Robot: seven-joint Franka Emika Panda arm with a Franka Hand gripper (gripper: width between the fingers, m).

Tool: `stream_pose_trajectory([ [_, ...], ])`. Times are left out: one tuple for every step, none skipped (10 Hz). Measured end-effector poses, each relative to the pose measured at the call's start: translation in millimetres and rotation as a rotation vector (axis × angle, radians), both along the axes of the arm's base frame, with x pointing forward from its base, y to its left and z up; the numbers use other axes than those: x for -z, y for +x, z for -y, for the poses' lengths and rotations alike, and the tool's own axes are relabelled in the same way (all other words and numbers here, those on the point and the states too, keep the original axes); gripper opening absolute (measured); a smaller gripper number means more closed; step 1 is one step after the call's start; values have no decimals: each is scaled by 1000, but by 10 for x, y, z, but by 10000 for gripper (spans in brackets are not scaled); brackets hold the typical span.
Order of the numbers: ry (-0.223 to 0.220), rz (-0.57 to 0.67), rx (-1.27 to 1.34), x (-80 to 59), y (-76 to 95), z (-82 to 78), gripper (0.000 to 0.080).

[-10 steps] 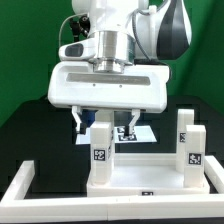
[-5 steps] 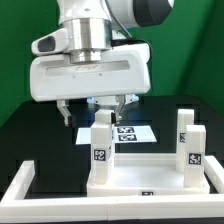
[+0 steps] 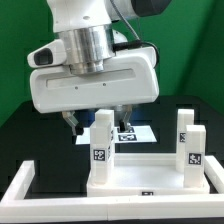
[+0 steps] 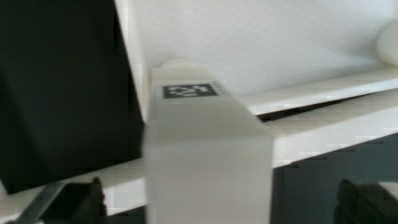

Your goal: Assemble desk

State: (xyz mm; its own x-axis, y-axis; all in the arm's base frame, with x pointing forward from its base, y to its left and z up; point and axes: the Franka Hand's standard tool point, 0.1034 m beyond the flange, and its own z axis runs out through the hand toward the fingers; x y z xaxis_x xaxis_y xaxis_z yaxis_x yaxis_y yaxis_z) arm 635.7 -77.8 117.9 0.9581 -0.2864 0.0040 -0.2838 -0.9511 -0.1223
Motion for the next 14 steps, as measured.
stream_pose_trajectory([
  [-9, 1, -5, 54, 1, 8, 649],
  [-9, 2, -4, 48, 3, 12, 649],
  [-9, 1, -4, 52, 1, 11, 634],
  [-9, 0, -4, 53, -1, 12, 634],
  [-9, 0, -4, 54, -1, 13, 462],
  [-9, 0, -3, 55, -2, 17, 290],
  [-8, -1, 6, 57, -3, 15, 288],
  [-8, -1, 6, 57, -4, 15, 288],
  [-8, -2, 12, 58, -4, 16, 288],
  [5, -4, 263, 66, 23, 6, 288],
  [15, -20, 441, 70, 63, -77, 288],
  [18, -33, 607, 73, 123, -99, 288],
  [30, -60, 795, 86, 151, -80, 290],
  [46, -83, 938, 86, 158, -80, 290],
])
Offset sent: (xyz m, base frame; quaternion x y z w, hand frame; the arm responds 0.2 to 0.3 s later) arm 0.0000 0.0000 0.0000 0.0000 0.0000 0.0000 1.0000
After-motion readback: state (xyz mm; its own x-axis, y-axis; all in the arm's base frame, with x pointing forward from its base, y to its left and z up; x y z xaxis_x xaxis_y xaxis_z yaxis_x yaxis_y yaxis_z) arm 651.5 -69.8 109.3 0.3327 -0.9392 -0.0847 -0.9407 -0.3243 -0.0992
